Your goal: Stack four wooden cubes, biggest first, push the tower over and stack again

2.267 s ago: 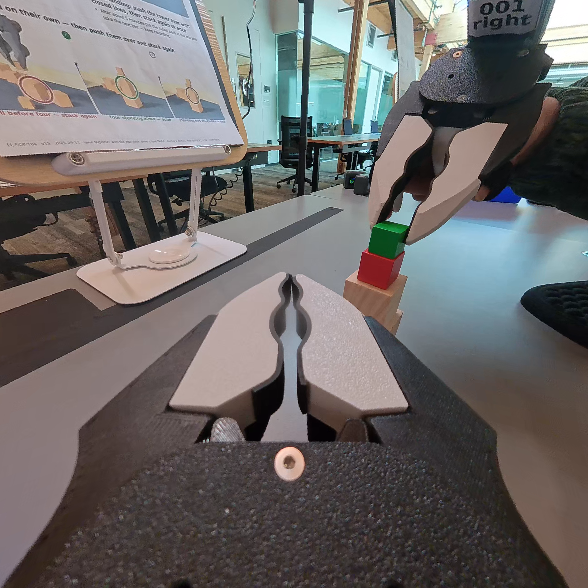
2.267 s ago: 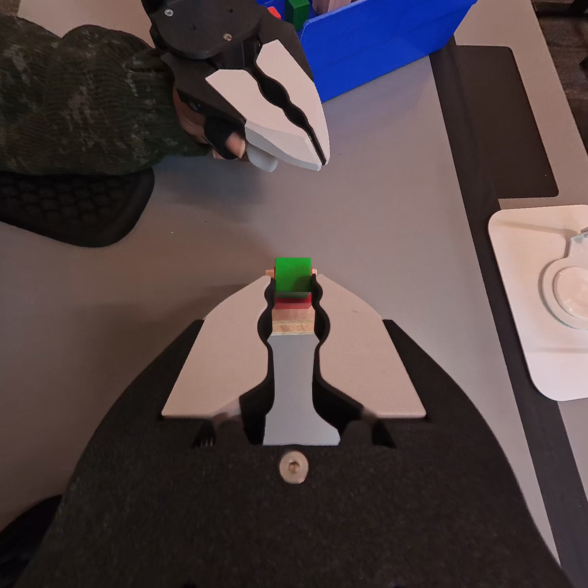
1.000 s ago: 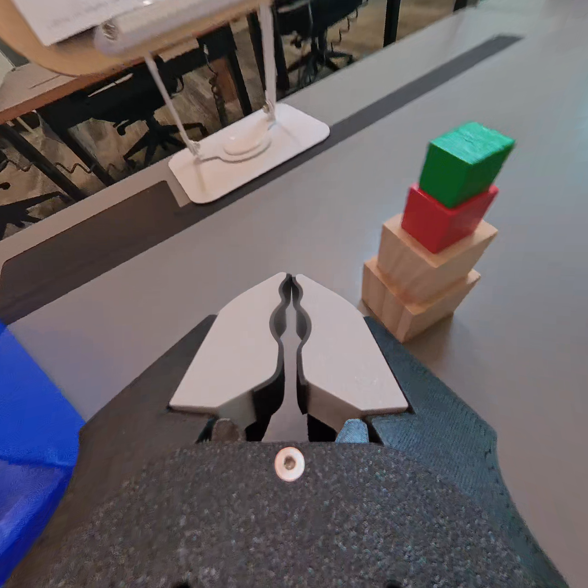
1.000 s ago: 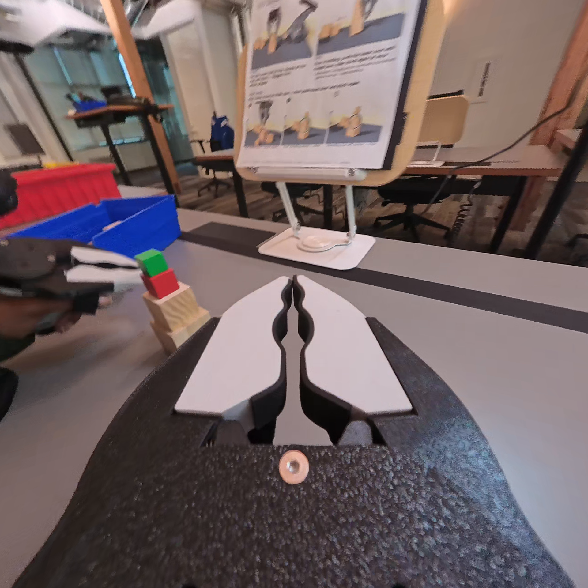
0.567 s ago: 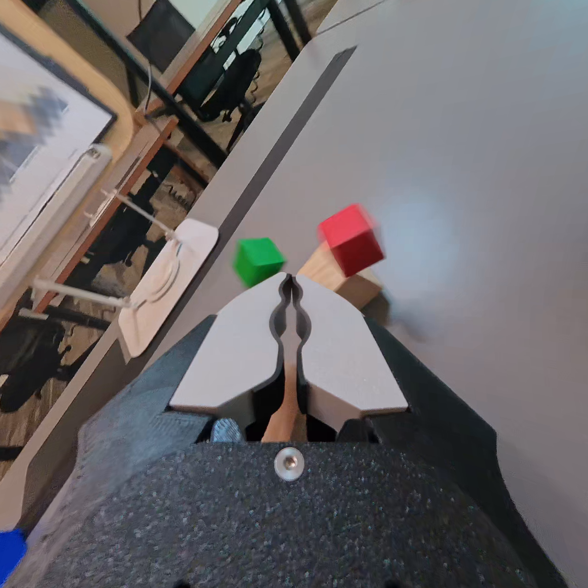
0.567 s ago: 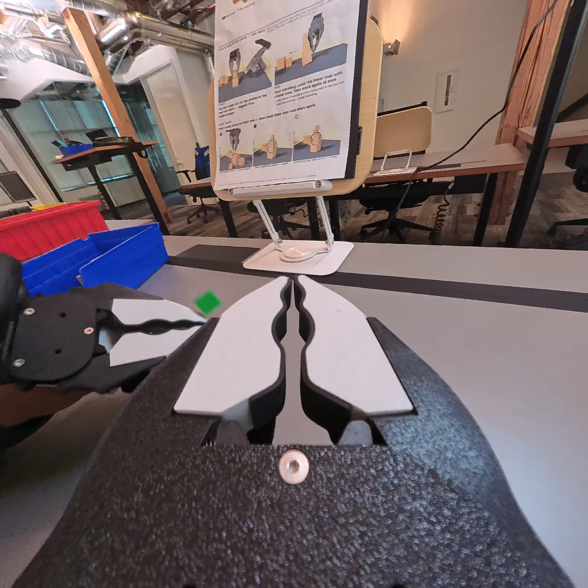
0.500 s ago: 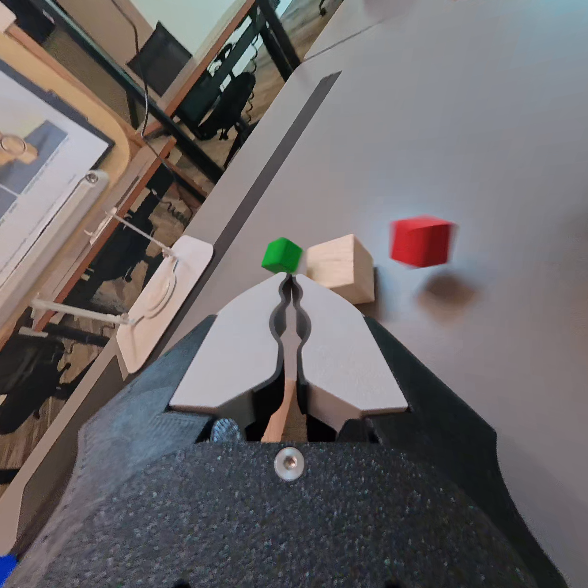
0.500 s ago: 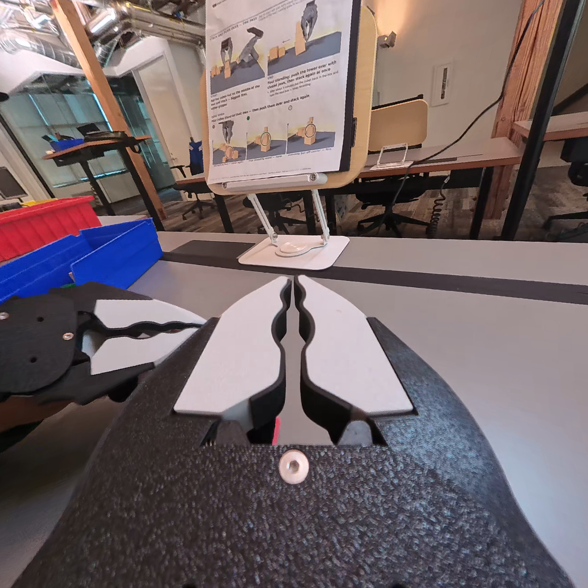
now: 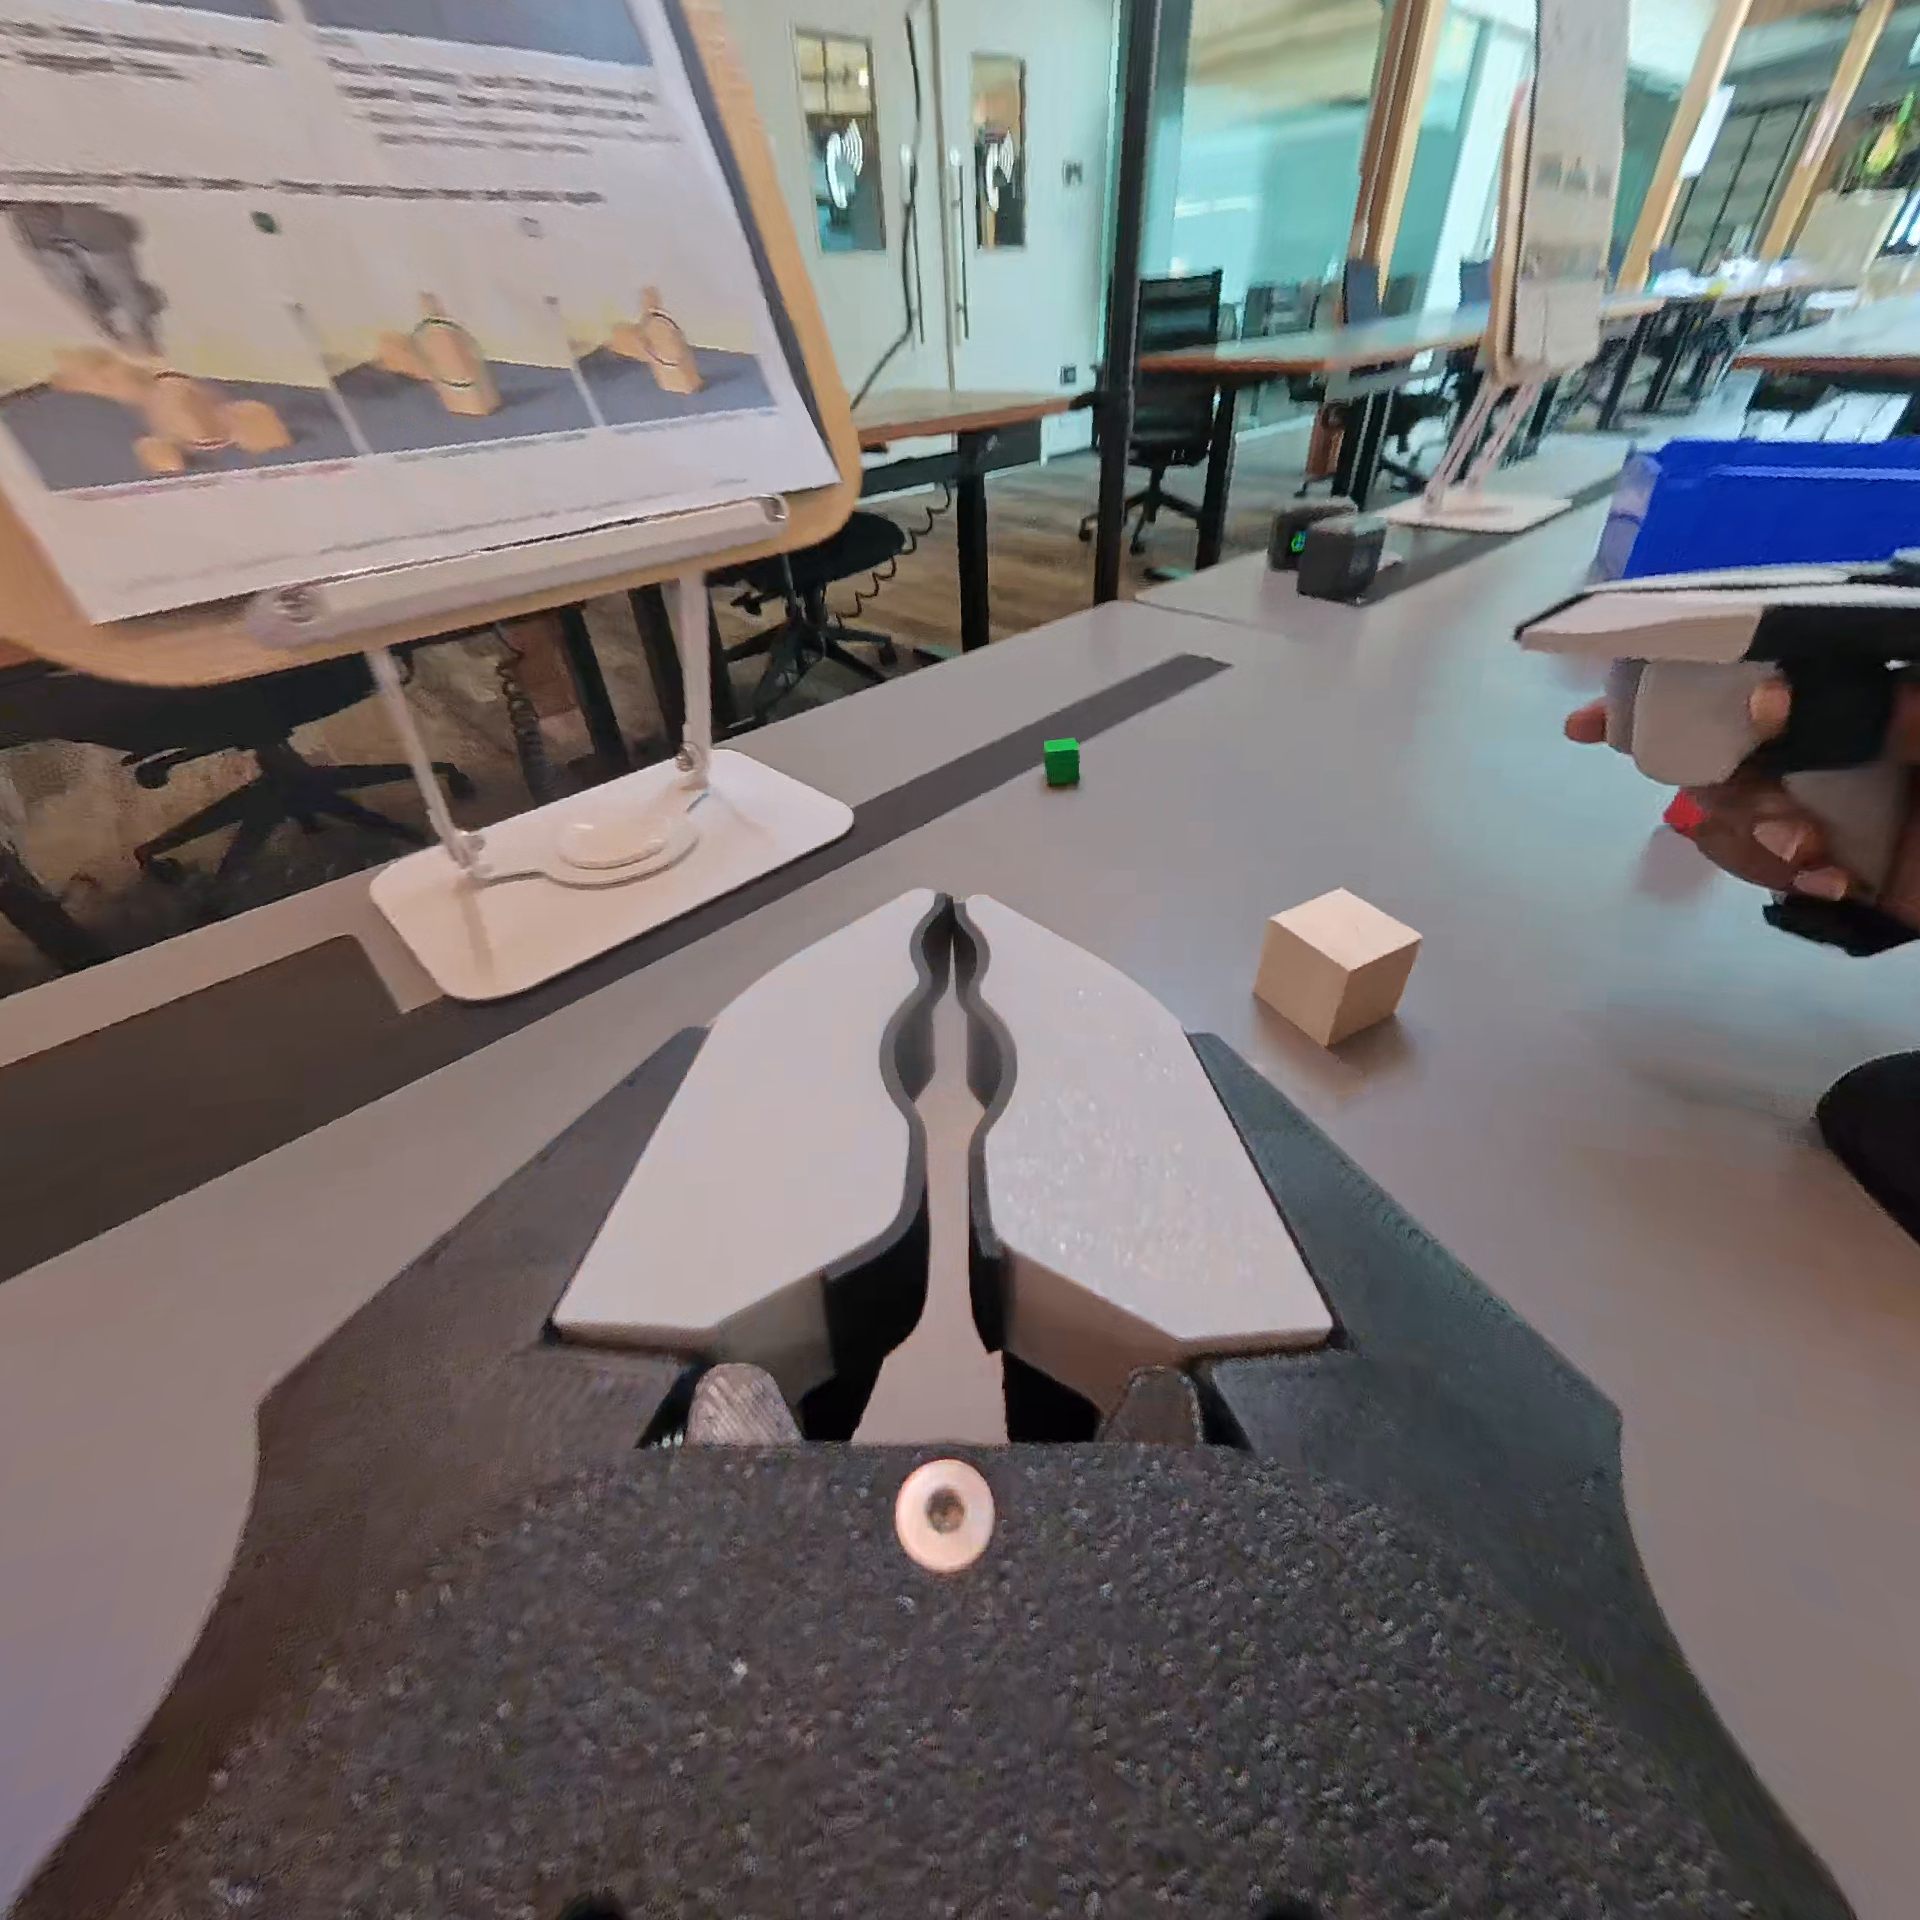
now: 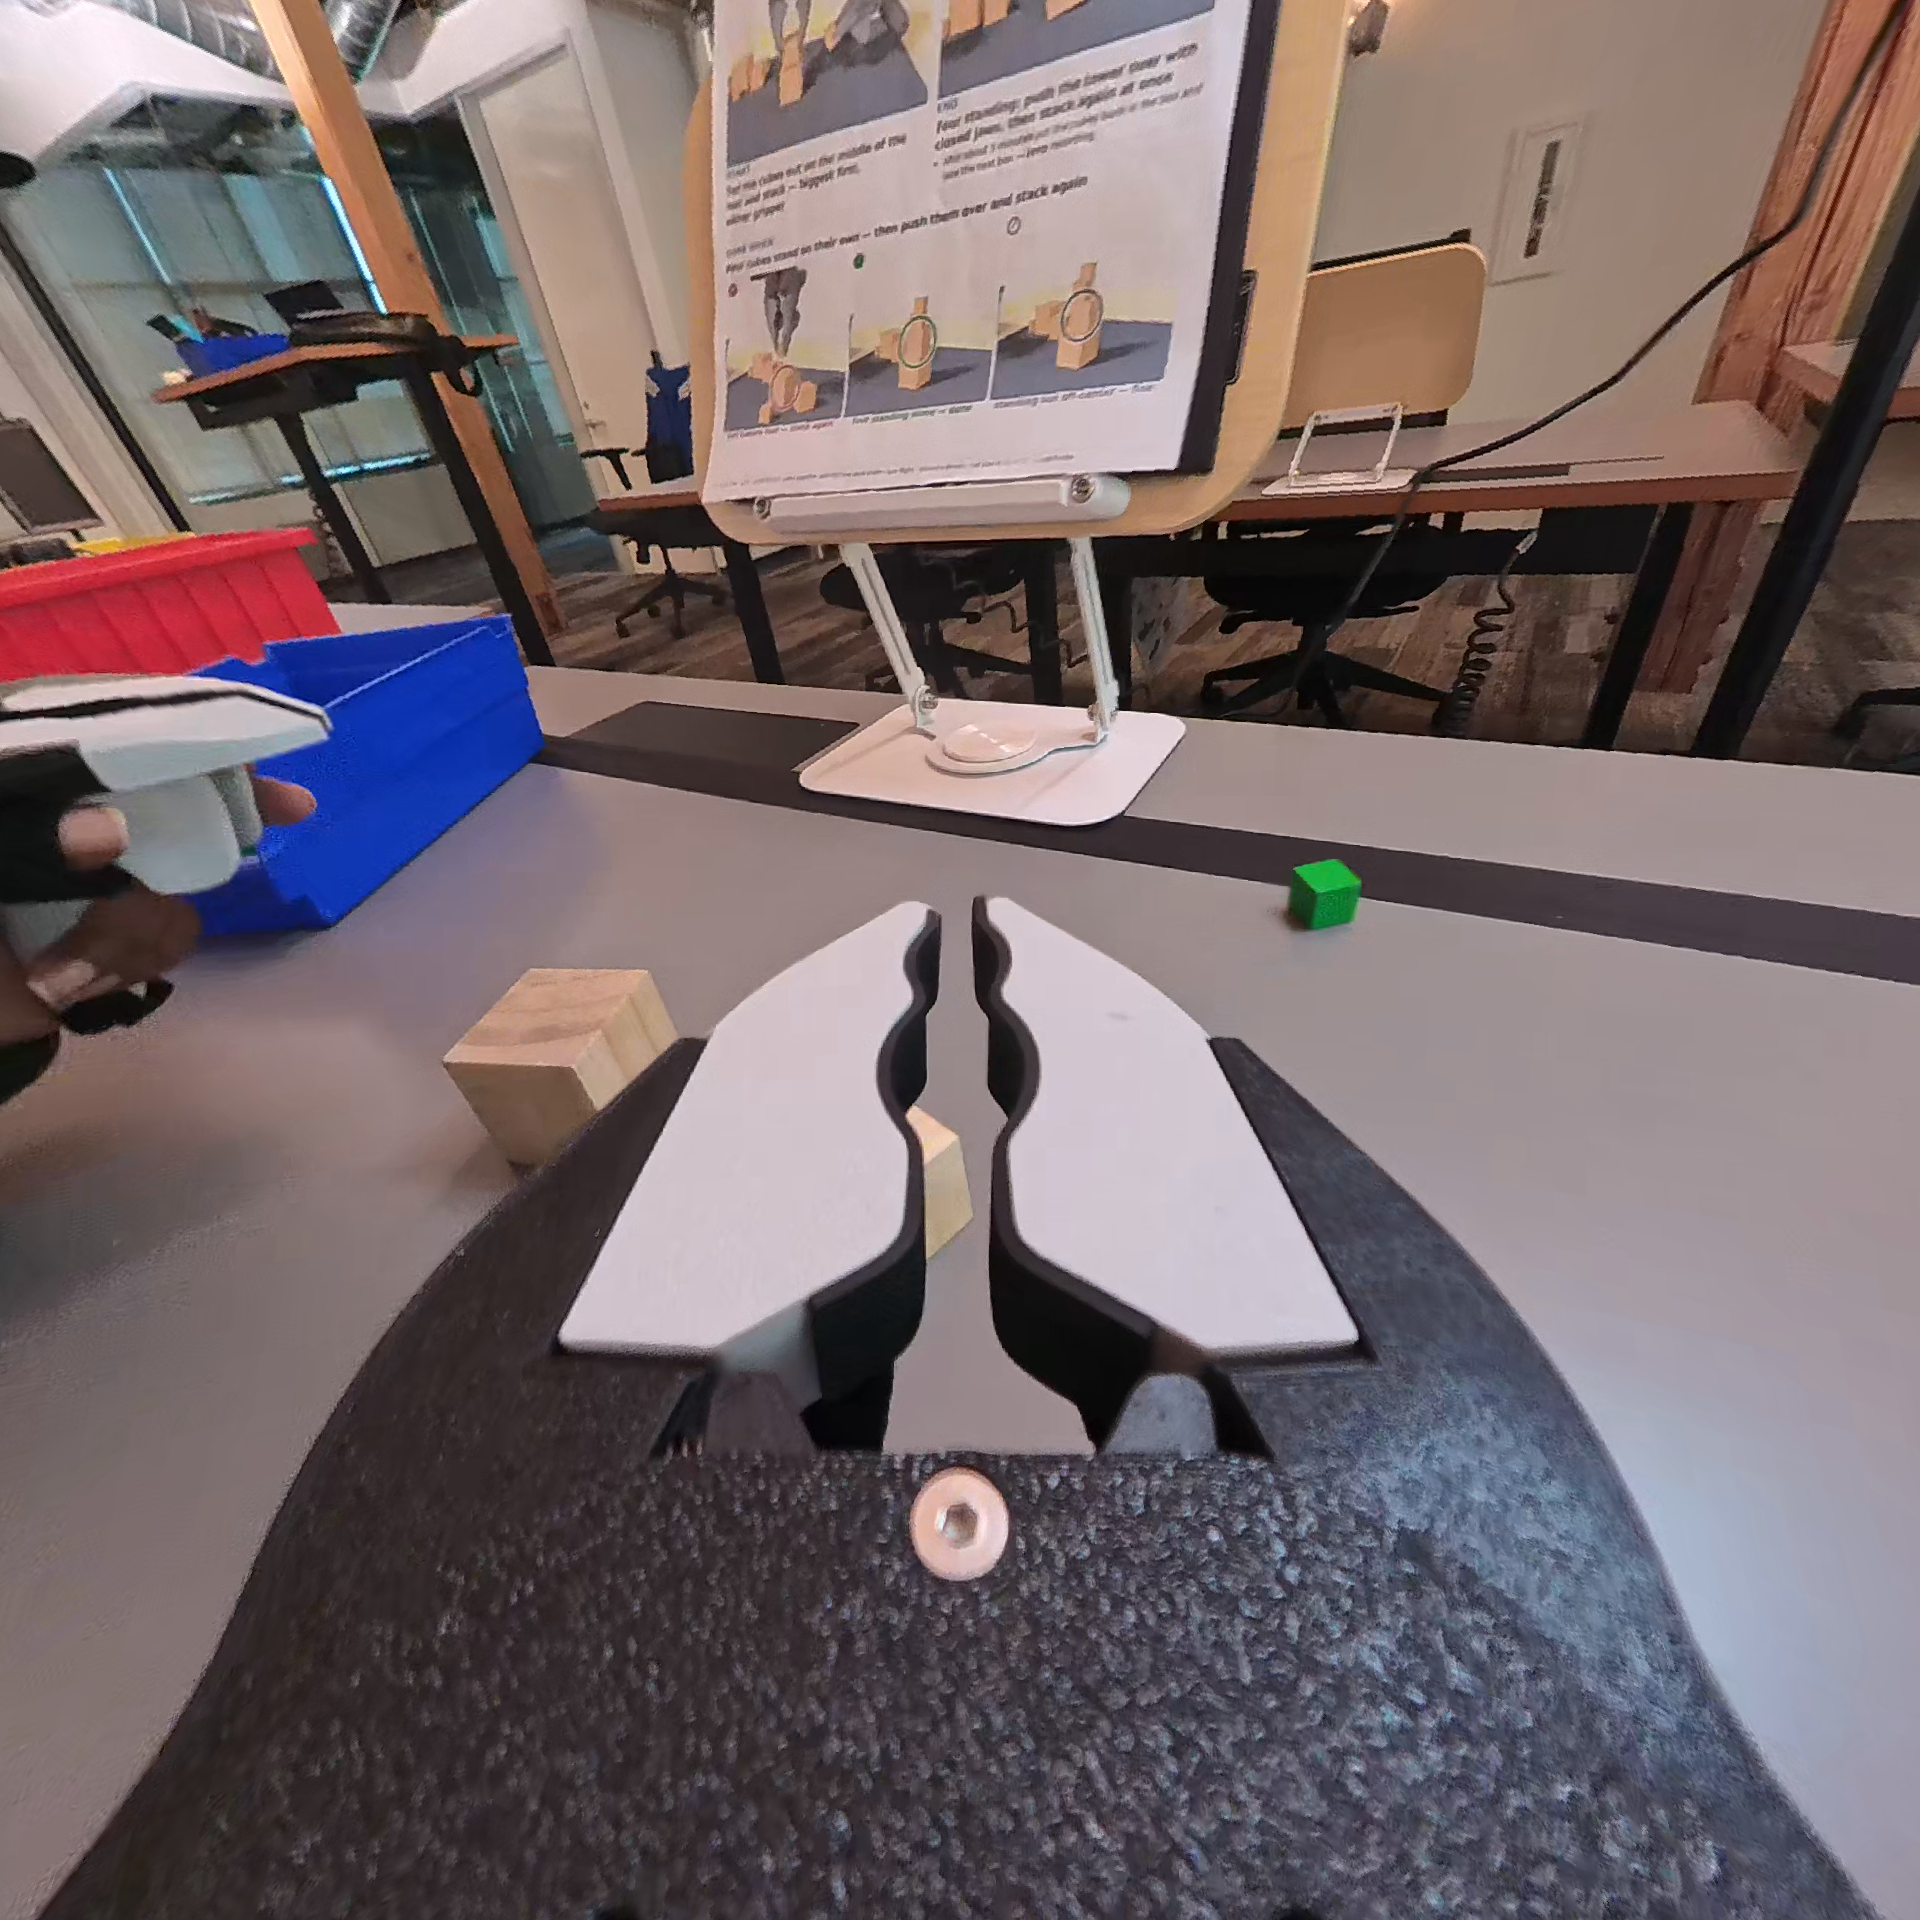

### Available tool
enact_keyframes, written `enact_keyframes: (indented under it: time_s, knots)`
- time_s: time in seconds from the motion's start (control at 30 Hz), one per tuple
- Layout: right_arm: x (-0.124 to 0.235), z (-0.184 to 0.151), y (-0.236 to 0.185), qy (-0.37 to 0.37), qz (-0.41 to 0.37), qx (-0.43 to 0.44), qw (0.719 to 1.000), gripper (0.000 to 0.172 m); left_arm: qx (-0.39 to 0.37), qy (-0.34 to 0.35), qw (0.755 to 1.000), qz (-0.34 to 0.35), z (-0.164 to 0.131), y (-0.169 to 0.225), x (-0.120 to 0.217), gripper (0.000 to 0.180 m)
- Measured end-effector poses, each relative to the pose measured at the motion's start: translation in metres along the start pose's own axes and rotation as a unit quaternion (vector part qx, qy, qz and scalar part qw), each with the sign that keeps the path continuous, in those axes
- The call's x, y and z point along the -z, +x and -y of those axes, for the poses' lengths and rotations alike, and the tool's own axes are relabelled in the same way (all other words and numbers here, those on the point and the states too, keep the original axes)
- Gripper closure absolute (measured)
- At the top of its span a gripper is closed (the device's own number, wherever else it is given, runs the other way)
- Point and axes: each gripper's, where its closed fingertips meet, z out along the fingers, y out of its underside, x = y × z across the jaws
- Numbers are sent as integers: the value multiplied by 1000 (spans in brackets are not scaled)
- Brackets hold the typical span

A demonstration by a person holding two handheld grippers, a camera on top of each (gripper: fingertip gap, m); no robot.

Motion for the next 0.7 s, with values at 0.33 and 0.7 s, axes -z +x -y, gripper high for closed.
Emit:
enact_keyframes:
  time_s: [0.33, 0.7]
  knots:
    - [-19, -46, -52, -93, 134, 54, 985, 127, 42, 45, 998, 7, -25, -73, 27, 180]
    - [-72, -102, -117, -291, 326, 265, 859, 84, 29, 53, 998, -1, -22, -67, 25, 170]
